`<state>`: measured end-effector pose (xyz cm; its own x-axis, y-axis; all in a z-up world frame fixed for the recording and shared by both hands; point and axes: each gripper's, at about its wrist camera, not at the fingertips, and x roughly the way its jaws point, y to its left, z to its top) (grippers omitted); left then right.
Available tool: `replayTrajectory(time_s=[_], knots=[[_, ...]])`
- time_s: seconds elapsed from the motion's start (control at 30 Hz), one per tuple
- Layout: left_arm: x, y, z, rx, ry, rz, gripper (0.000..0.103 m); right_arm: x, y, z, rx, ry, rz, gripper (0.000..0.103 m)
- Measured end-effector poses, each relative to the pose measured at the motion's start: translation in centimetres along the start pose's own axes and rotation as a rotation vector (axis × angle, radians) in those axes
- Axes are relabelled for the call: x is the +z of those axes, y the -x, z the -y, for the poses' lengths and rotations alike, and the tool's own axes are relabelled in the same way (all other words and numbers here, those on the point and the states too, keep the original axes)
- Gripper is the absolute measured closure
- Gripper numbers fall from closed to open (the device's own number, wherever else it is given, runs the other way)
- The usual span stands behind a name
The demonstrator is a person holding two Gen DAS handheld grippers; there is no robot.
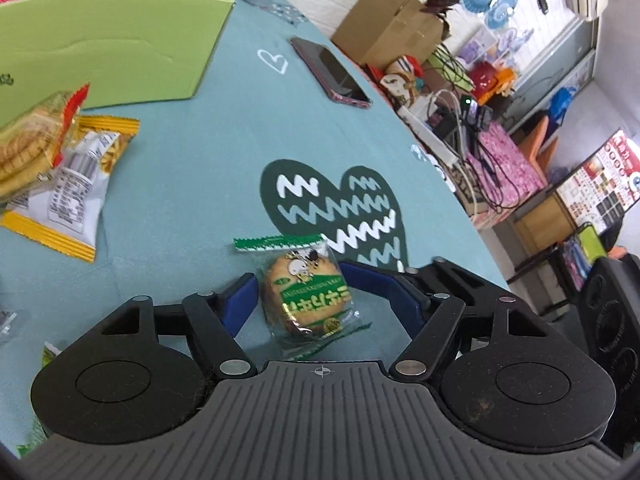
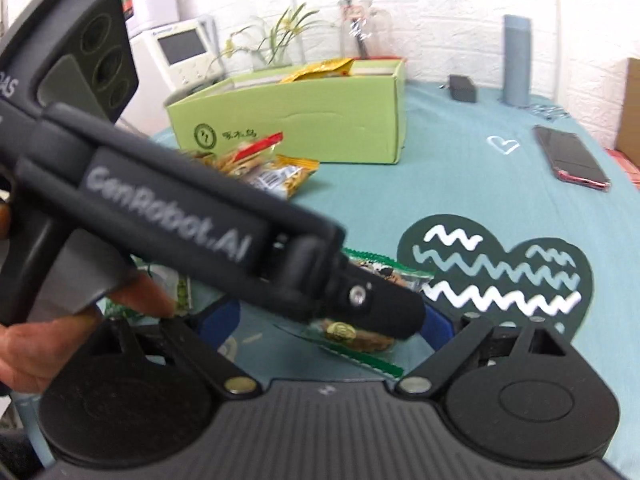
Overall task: Organize snacks
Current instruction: 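Reach the left gripper to the round cookie packet and grasp it, then carry the cookie packet into the green box and release it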
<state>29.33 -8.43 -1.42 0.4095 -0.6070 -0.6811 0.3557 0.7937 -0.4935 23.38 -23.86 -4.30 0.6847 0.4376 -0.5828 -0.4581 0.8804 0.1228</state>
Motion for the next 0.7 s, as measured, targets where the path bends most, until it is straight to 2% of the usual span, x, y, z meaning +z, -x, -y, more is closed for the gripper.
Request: replayTrajectory(time_s=[0.07,0.13,0.17,0.2,0.23,0.27,0.3,0.37,0.5,0.57,0.7], knots=[[0.2,-0.1,0.3,0.032,-0.015,0.009,0.037,0.0,0.2,-0.2,-0.056,0.002,0.011,0.011],[-0.1,-0.1,0.6,0.046,-0.037,0.015,0.037,-0.4,0.1,-0.3,-0.082,0.004,0.014,0.011],[-0.2,-0.2,0.7,0.053,-0.051,0.020,0.041,-0.6,-0.1,-0.3,-0.085,0.003,0.012,0.011],[-0.4,-0.3,0.8,0.064,-0.069,0.024,0.046,-0.8,-0.2,-0.4,-0.085,0.008,0.011,0.021],[-0.5,-0.5,1.0,0.069,-0.092,0.021,0.076,-0.7,-0.2,-0.6,-0.091,0.026,0.017,0.025],[-0.5,-0.7,1.1,0.077,-0.110,0.019,0.080,-0.8,0.0,-0.8,-0.107,0.036,0.021,0.038],[-0.5,-0.7,1.0,0.074,-0.113,0.016,0.081,-0.9,0.2,-0.8,-0.109,0.038,0.020,0.039],[-0.4,-0.7,0.8,0.071,-0.099,0.019,0.089,-0.7,0.3,-0.2,-0.101,0.016,0.019,0.040],[0.7,0.2,0.4,0.048,-0.048,0.038,0.088,1.1,0.5,0.3,-0.102,0.026,0.032,0.041],[1.9,1.4,0.3,0.047,-0.031,0.073,0.087,2.1,0.4,-0.6,-0.104,0.067,0.058,0.041],[5.5,4.1,-0.4,0.077,-0.024,0.169,0.083,6.2,-1.1,-1.4,-0.093,0.171,0.125,0.041]])
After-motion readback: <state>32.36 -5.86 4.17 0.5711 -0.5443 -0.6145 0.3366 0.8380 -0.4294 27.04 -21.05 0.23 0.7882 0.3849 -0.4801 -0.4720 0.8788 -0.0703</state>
